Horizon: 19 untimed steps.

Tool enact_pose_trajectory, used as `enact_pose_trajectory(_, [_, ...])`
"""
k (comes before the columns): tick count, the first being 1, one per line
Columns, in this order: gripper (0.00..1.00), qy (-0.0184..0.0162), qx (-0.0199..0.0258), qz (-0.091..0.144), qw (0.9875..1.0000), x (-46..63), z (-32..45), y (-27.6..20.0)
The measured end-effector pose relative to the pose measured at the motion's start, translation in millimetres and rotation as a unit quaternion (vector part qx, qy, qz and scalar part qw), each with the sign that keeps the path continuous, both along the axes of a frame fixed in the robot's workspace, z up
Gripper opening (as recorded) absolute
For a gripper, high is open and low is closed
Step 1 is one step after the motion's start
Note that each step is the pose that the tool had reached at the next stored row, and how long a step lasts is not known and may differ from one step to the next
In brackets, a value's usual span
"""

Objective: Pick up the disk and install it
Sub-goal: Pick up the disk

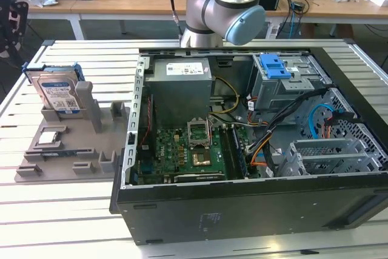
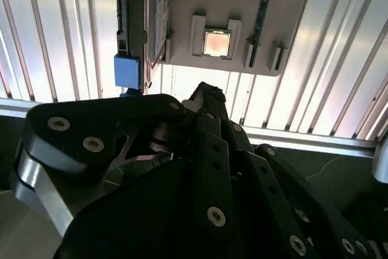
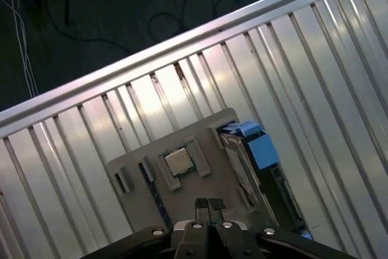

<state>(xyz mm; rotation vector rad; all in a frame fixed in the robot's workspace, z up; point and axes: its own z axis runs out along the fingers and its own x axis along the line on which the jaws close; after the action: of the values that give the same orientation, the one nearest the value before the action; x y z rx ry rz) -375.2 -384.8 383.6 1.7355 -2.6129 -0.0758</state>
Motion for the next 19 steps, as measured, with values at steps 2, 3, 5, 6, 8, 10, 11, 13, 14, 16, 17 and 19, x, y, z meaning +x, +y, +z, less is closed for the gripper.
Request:
enact_pose_trajectory(2, [0.11, 0.0000, 0.0000, 0.020, 0.9998, 0.0, 0.0, 0.0])
enact_pose_trajectory(3, [0.11, 0.0000, 0.0000, 0.026, 0.9997, 0.0, 0.0, 0.0])
enact_pose_trajectory(5, [0.11, 0.0000, 0.0000, 0.059, 0.9982, 0.0, 0.0, 0.0])
enact_pose_trajectory(6, [0.11, 0.0000, 0.0000, 0.072, 0.9974, 0.0, 0.0, 0.0])
enact_pose_trajectory(8, [0.11, 0.0000, 0.0000, 0.094, 0.9956, 0.0, 0.0, 0.0])
enact_pose_trajectory(10, [0.11, 0.0000, 0.0000, 0.113, 0.9936, 0.0, 0.0, 0.0])
enact_pose_trajectory(11, [0.11, 0.0000, 0.0000, 0.123, 0.9924, 0.0, 0.0, 0.0])
enact_pose_trajectory(13, [0.11, 0.0000, 0.0000, 0.153, 0.9882, 0.0, 0.0, 0.0])
enact_pose_trajectory(14, [0.11, 0.0000, 0.0000, 0.163, 0.9867, 0.0, 0.0, 0.0])
enact_pose_trajectory(16, [0.11, 0.0000, 0.0000, 0.189, 0.9820, 0.0, 0.0, 0.0])
enact_pose_trajectory(17, [0.11, 0.0000, 0.0000, 0.194, 0.9809, 0.0, 0.0, 0.0])
enact_pose_trajectory(19, [0.11, 0.0000, 0.0000, 0.215, 0.9767, 0.0, 0.0, 0.0])
